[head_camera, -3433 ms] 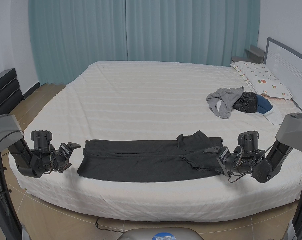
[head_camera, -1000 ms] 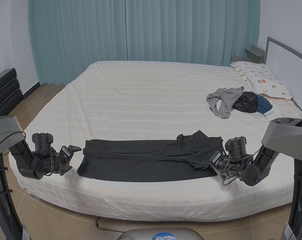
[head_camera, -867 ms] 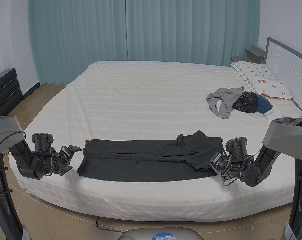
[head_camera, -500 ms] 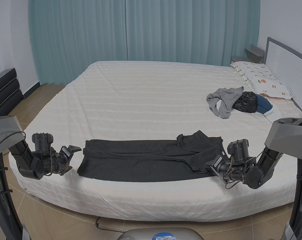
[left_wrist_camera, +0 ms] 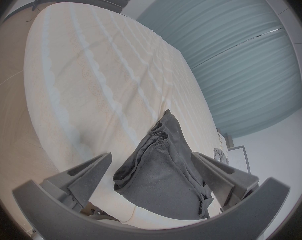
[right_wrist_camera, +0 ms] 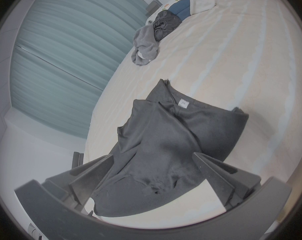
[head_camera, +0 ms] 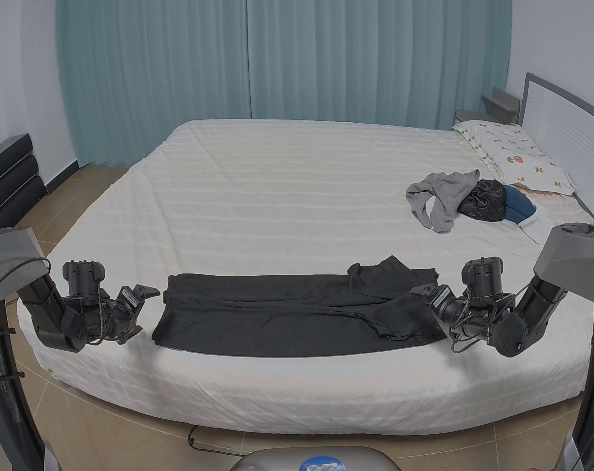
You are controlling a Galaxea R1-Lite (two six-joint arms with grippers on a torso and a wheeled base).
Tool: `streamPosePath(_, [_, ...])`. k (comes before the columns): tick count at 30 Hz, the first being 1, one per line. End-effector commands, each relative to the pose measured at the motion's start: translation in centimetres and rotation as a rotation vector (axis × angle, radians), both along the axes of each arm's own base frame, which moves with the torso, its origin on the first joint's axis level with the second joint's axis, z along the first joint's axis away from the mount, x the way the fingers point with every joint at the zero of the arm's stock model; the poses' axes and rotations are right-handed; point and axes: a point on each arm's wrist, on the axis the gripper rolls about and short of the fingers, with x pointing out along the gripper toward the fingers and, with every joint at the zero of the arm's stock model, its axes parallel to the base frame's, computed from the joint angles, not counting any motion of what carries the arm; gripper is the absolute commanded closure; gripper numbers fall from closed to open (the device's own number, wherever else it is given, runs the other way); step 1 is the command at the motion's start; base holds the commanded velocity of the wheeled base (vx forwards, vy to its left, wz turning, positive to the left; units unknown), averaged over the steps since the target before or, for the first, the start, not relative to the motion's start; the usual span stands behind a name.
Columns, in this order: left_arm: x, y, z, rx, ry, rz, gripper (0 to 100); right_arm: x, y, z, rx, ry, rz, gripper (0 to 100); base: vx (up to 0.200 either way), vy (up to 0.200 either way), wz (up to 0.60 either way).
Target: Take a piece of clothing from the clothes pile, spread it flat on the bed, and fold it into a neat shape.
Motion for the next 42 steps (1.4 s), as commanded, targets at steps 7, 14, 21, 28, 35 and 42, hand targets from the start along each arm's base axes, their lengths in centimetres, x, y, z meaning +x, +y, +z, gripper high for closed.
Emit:
streamPosePath(7, [0.1, 0.7, 0.7, -0.037, -0.020, 0.049, 0, 0.5, -0.3, 0.4, 0.008, -0.021, -0.012, 0, 0.029, 0.000, 0.00])
streamPosePath(14, [0.0, 0.8, 0.7, -0.043, -0.021, 0.051, 0, 0.4, -0.3, 1.3, 0.013, -0.069, -0.012, 0, 0.200, 0.000, 0.00])
streamPosePath(21, [0.0, 0.8, 0.5, -0.043, -0.015, 0.051, 0, 1.0, -0.5, 2.0, -0.047, -0.083, 0.037, 0, 0.114, 0.000, 0.00])
streamPosePath(28, [-0.2, 0.7, 0.2, -0.040, -0.002, 0.048, 0, 4.6, -1.9, 2.6, -0.068, -0.073, 0.161, 0, 0.000, 0.000, 0.00])
streamPosePath(35, [-0.2, 0.7, 0.1, -0.041, 0.000, 0.048, 0, 8.0, -1.8, 0.3, -0.164, -0.057, 0.254, 0, 0.000, 0.000, 0.00])
streamPosePath(42, [-0.2, 0.7, 0.1, -0.041, 0.001, 0.048, 0, 9.4, -1.6, -2.0, -0.240, -0.041, 0.332, 0, 0.000, 0.000, 0.00])
